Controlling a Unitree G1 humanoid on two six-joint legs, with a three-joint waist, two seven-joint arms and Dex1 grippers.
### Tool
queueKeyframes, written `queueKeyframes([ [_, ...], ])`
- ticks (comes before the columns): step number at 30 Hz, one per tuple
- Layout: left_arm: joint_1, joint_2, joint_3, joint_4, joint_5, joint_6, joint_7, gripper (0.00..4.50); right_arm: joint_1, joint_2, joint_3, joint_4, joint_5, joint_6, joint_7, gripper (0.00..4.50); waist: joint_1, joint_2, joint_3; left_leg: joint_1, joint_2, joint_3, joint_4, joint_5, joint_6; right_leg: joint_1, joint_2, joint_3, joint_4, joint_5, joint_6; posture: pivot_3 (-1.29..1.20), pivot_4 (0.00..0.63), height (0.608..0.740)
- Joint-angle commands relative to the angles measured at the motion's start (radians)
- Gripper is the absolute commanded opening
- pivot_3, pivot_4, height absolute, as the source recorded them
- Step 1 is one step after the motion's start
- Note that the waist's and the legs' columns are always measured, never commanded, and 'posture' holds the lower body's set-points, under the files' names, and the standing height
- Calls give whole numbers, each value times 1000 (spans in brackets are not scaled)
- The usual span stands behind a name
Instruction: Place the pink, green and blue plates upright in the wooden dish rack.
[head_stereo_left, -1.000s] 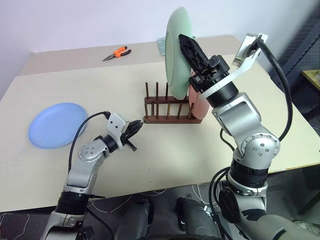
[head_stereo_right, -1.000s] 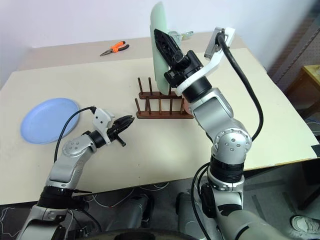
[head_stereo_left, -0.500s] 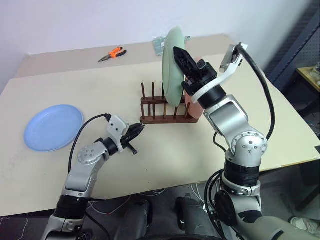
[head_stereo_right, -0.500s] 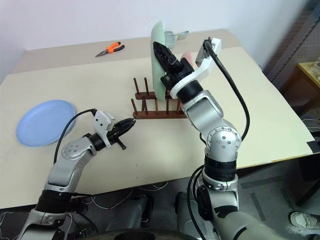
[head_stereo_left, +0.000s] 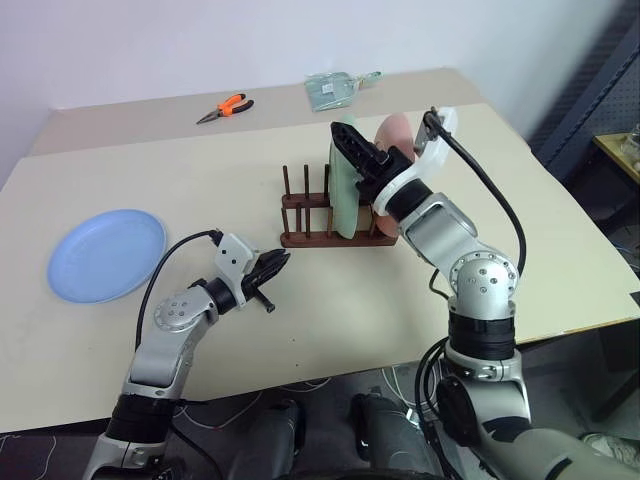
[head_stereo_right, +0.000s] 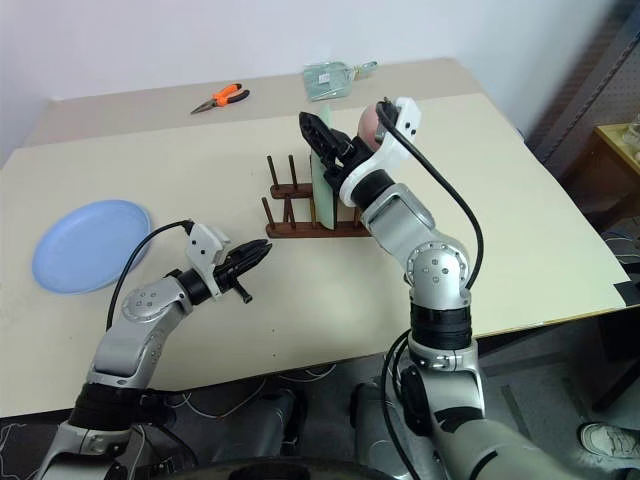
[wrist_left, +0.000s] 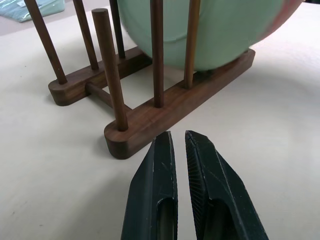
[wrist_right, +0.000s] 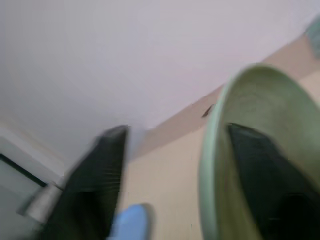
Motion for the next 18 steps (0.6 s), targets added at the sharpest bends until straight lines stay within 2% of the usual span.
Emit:
queueKeyframes([
  [1,-2,3,8,-44,-12,-2,0,414,-66,-62,49,-27,-115,-20,113,3467,0,0,0,0,0,0,0,0,0,0,0,0,0,0,0,0,150,740],
  [8,-3,3,38,-54,-40,41,11,414,-154,-251,157,-27,-414,-117,337,3467,1,0,0,0,0,0,0,0,0,0,0,0,0,0,0,0,150,740],
  [11,-13,-16,141,-54,-68,64,108,1166,-173,-378,248,-50,-562,-224,533,4290,1,-1,0,0,0,0,0,0,0,1,0,-1,-1,0,0,0,150,740],
  [12,-20,-22,185,-54,-70,70,159,1693,-179,-405,272,-57,-597,-256,588,4500,1,-1,0,0,0,0,0,0,0,1,0,-1,-1,0,0,0,150,740],
  [16,-45,-13,362,-47,-8,99,399,3834,-167,-468,368,-83,-714,-374,772,4500,-4,-1,1,0,1,0,0,0,0,0,0,-1,-1,0,0,0,150,740],
  [17,-50,-12,402,-56,0,121,454,4255,-159,-468,383,-81,-736,-395,798,4500,-4,-1,1,0,1,0,0,0,0,0,0,-1,-1,0,0,0,150,740],
  [18,-57,-10,453,-64,14,154,526,4255,-148,-462,393,-78,-750,-412,820,4500,-3,-1,1,0,1,0,0,0,0,0,0,-1,-1,0,0,0,150,740],
])
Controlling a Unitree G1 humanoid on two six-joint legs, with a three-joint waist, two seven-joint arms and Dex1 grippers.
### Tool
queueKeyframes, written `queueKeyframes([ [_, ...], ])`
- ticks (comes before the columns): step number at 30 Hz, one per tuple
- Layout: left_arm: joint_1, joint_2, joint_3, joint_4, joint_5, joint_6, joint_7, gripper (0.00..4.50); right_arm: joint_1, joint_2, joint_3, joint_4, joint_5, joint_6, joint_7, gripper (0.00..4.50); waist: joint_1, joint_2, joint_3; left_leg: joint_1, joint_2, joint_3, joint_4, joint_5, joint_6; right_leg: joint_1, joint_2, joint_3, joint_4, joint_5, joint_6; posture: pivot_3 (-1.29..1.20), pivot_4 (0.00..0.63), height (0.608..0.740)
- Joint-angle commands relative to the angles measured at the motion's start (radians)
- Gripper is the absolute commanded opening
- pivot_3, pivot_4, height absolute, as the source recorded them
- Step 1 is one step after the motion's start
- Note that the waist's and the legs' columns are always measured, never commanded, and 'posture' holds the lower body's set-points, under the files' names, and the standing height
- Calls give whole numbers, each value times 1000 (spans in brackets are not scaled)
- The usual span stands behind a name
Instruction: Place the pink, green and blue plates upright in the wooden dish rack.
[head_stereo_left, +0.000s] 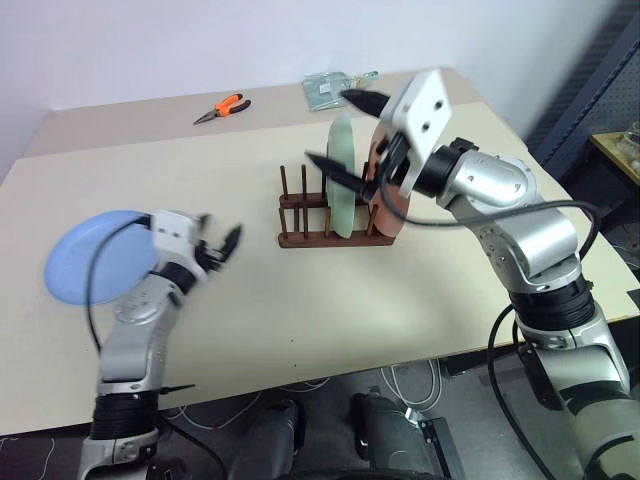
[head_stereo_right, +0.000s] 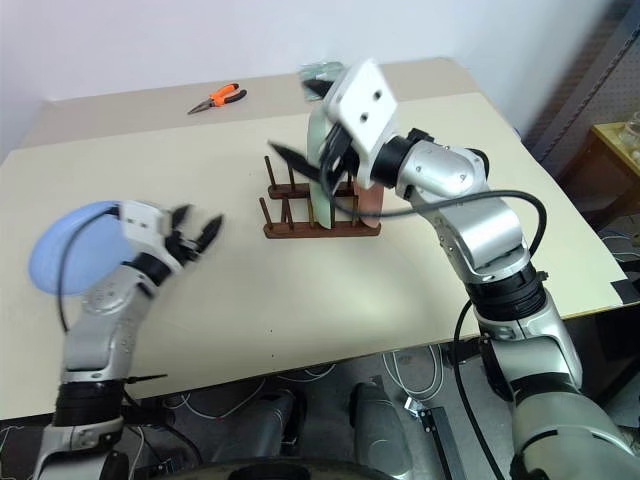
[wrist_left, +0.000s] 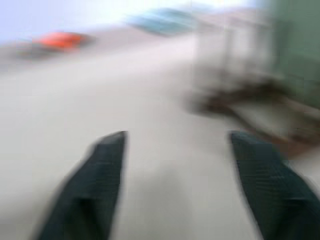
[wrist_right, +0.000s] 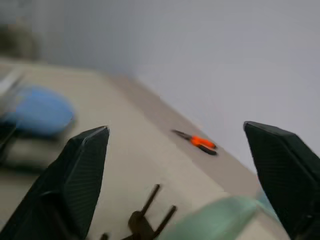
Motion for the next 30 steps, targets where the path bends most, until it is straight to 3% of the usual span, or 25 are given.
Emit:
queueKeyframes([
  [1,-24,10,180,-55,39,85,229,4255,9,9,37,-29,-66,-89,93,4500,3,-1,0,0,0,0,0,0,0,0,0,0,0,0,0,0,150,740],
  [5,-35,-10,379,-92,51,278,476,4255,25,54,61,17,-116,-146,135,4500,6,-5,1,0,-1,0,1,0,-1,0,0,0,0,0,0,0,150,740],
  [7,-67,-55,485,-114,-13,370,563,4255,29,77,63,37,-131,-160,152,4500,9,-5,1,0,-1,0,1,0,-2,0,0,0,0,0,0,0,150,740],
  [15,-152,-200,737,-120,-303,598,684,4255,59,125,54,65,-181,-195,191,4500,28,-13,-1,0,-1,-1,3,-1,-3,2,0,-2,0,0,1,0,150,740],
  [18,-178,-229,775,-87,-389,621,702,3436,77,129,42,57,-204,-196,180,4500,28,-13,-1,0,-1,-2,3,-1,-4,2,0,-2,0,0,1,0,150,740],
  [24,-190,-216,758,-53,-459,607,725,287,97,131,20,29,-203,-147,178,4500,29,-14,-1,0,-1,-2,3,-1,-6,2,0,-1,0,0,0,0,150,740],
  [25,-188,-205,732,-58,-460,594,703,46,96,129,17,28,-204,-139,180,4500,30,-14,-1,0,-1,-2,3,-1,-6,2,0,-1,0,0,0,0,150,740],
  [30,-212,-132,544,-157,-448,494,542,46,78,126,31,27,-256,-174,176,4500,29,-14,-1,0,-1,-2,3,1,-8,2,0,-2,0,0,0,0,150,740],
])
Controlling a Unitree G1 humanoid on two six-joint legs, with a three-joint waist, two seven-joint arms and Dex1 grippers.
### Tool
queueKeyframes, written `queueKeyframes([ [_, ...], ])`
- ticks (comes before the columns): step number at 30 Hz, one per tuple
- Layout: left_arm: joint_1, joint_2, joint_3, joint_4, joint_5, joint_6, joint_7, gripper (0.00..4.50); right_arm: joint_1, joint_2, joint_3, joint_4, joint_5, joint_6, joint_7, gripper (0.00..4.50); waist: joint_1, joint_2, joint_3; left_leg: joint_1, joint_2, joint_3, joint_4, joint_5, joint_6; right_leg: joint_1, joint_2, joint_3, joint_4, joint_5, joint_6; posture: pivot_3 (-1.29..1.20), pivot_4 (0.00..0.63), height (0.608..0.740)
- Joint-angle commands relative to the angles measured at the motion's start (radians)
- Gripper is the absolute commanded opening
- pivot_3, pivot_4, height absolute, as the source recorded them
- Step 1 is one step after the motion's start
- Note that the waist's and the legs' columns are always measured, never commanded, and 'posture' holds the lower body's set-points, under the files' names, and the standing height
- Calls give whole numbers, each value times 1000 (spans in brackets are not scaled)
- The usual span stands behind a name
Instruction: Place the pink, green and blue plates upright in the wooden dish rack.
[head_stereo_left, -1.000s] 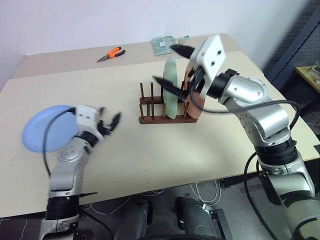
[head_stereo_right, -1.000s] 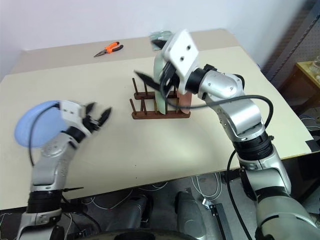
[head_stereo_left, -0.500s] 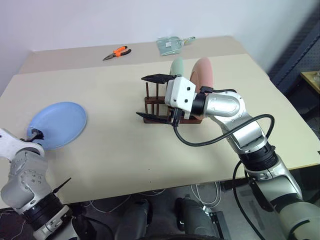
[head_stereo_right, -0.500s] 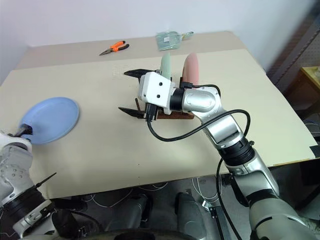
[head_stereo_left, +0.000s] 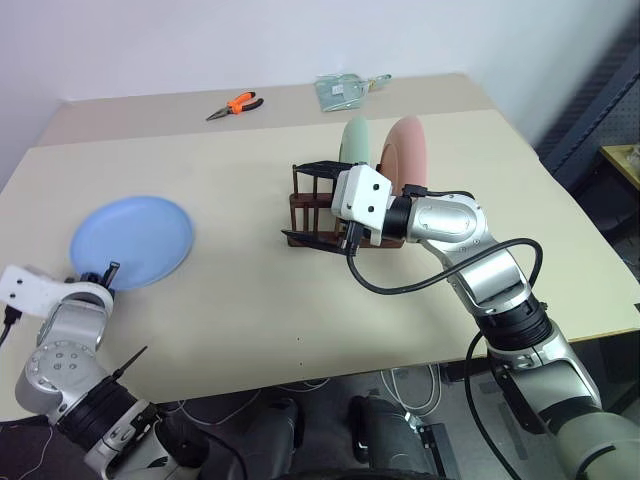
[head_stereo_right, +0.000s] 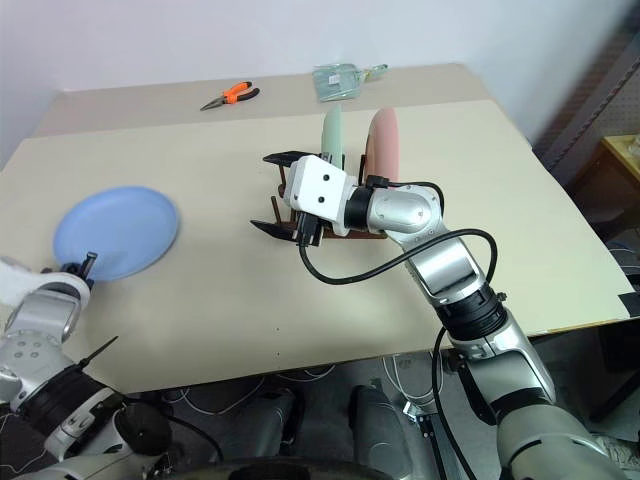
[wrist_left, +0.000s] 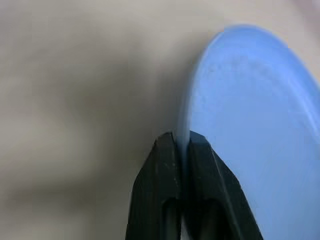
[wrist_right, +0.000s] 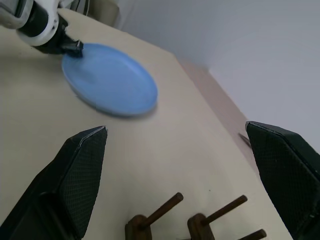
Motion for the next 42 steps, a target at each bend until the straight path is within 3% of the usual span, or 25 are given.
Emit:
queueKeyframes([
  [1,-52,75,-156,-125,0,-72,-109,46,-34,4,-13,-43,-53,-63,-9,4500,0,0,0,0,0,0,0,0,0,0,0,0,0,0,0,0,150,740],
  [8,-251,174,-443,-194,55,-31,-130,46,-130,43,51,82,-257,-240,-70,4500,-6,0,0,0,0,0,-1,1,-2,0,0,0,0,0,0,0,150,740],
  [14,-349,104,-532,-229,20,30,-84,46,-213,61,101,240,-468,-369,-187,4500,-17,-1,1,0,0,0,-2,3,-5,-1,1,1,1,0,0,0,150,740],
  [20,-369,40,-559,-265,-21,68,-72,46,-234,89,130,322,-582,-402,-231,4500,-26,-1,1,0,0,1,-2,3,-5,-2,1,1,1,0,0,0,150,740],
  [24,-366,34,-547,-276,-42,77,-68,0,-243,109,116,347,-598,-393,-233,2691,-25,-1,1,0,0,0,-2,3,-6,-2,1,1,2,0,0,0,150,740],
  [28,-355,45,-527,-276,-56,70,-75,0,-246,117,108,350,-602,-397,-235,534,-25,-1,1,0,0,0,-1,3,-6,-2,1,1,2,0,0,0,150,740],
  [29,-355,42,-515,-274,-66,60,-75,342,-247,117,108,350,-605,-402,-237,27,-26,-1,1,0,0,0,-2,3,-6,-2,2,1,2,0,0,0,150,740],
  [31,-358,38,-494,-271,-81,45,-75,1072,-249,117,109,351,-612,-411,-243,0,-25,-1,1,0,0,0,-2,3,-6,-2,1,2,2,0,0,0,150,740],
  [36,-388,53,-434,-265,-68,-70,-64,3572,-253,122,112,361,-626,-436,-259,0,-23,-1,1,0,0,0,-1,3,-6,-2,1,1,2,0,0,0,150,740],
  [38,-399,86,-383,-236,-43,-126,-47,3572,-255,136,105,365,-618,-445,-268,0,-25,-1,1,0,0,0,-1,3,-6,-2,1,1,2,0,0,0,150,740],
  [42,-279,302,-383,-168,173,-229,-110,3572,-253,190,46,343,-512,-435,-270,0,-39,0,1,0,1,1,-4,5,-9,-5,2,3,4,0,-1,0,150,740],
])
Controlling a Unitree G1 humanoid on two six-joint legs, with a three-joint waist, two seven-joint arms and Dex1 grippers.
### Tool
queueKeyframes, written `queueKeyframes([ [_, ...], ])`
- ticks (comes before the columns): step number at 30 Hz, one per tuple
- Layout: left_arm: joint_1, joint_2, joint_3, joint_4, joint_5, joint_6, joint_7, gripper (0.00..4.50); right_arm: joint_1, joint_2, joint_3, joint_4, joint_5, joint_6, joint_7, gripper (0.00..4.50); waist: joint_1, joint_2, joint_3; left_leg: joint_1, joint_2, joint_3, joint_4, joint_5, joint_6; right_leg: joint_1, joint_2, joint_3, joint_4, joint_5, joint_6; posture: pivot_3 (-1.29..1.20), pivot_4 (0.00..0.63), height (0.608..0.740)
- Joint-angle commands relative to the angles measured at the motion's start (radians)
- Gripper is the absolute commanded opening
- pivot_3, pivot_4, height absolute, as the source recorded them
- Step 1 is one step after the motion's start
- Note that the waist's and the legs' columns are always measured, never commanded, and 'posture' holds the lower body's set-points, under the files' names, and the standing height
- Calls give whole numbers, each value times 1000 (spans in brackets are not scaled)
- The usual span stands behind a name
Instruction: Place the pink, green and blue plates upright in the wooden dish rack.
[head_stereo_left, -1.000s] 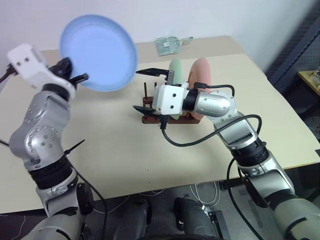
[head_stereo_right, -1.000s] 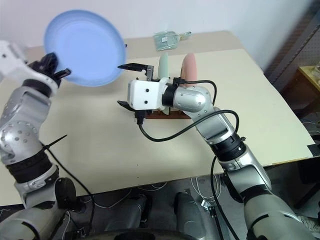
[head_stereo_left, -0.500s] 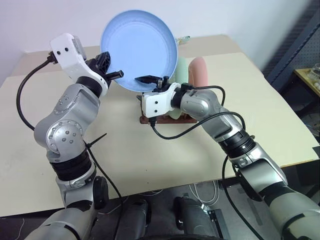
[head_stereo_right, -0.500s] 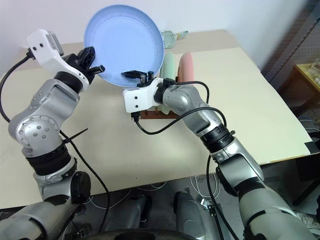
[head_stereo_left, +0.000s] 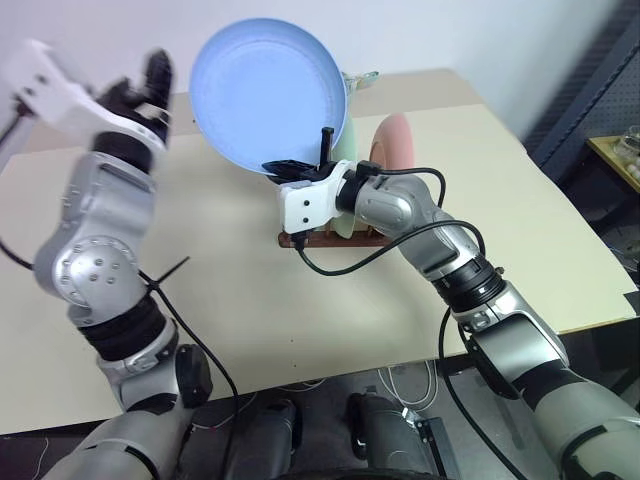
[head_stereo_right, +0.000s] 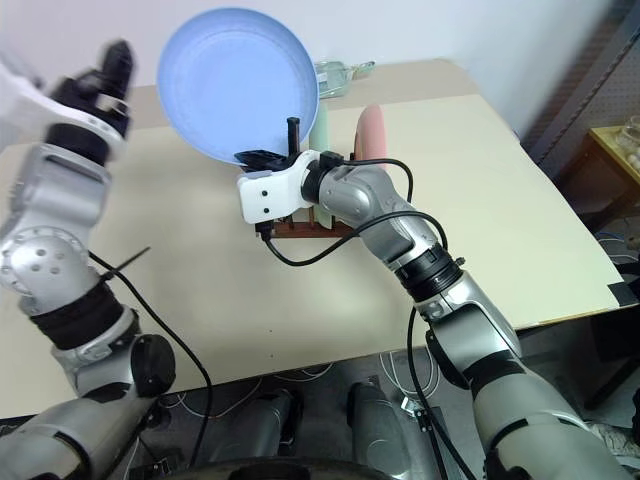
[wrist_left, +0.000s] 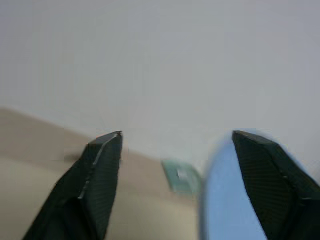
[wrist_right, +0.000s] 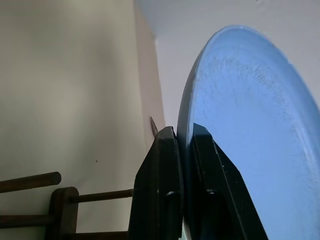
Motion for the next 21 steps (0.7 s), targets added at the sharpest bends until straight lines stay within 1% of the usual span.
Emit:
queueKeyframes([
  [1,121,158,3,38,195,-107,-66,3572,-29,51,-90,-49,125,2,-10,0,-8,0,0,0,0,0,-1,0,0,-1,0,0,1,0,0,0,150,740],
  [2,181,190,-5,52,233,-142,-99,3572,-22,77,-120,-76,194,26,4,0,-8,1,0,0,0,0,-1,0,-1,-1,0,0,1,0,0,0,150,740],
  [4,253,213,-15,69,273,-193,-141,3572,-13,106,-154,-112,277,59,26,0,0,1,0,0,0,-1,-1,0,-1,-1,0,0,2,0,0,0,150,740],
  [6,400,230,-94,73,354,-275,-228,3572,19,139,-195,-192,409,127,64,0,9,0,0,-1,0,-1,0,0,0,-1,0,0,1,0,-1,0,150,740],
  [8,528,209,-186,55,399,-344,-307,3572,51,179,-235,-282,550,223,89,0,15,1,0,0,0,-1,0,-2,3,1,-1,-1,0,0,-1,0,150,740],
  [11,666,130,-321,26,435,-445,-381,3572,94,254,-299,-433,814,467,71,0,16,1,0,-1,-1,-1,0,-5,9,2,-2,-1,-2,0,-1,0,150,740],
  [13,732,90,-391,33,466,-511,-425,3572,131,310,-339,-507,979,615,14,0,14,1,0,-1,0,-1,1,-6,10,2,-2,-1,-1,0,-1,0,150,740],
  [15,772,66,-434,43,491,-571,-461,3572,160,353,-373,-540,1086,720,-54,0,11,2,0,-1,0,-2,0,-6,10,0,-2,0,-1,1,-2,0,150,740],
  [18,808,34,-479,60,496,-626,-510,3572,216,405,-401,-559,1184,827,-156,0,10,5,-1,-1,1,-2,-1,-6,9,-1,-2,0,0,1,-3,0,150,740],
  [21,824,16,-487,69,485,-646,-547,3572,241,446,-428,-553,1240,883,-246,0,10,6,0,-1,1,-1,-2,-6,9,-1,-2,0,0,1,-3,0,150,740],
])
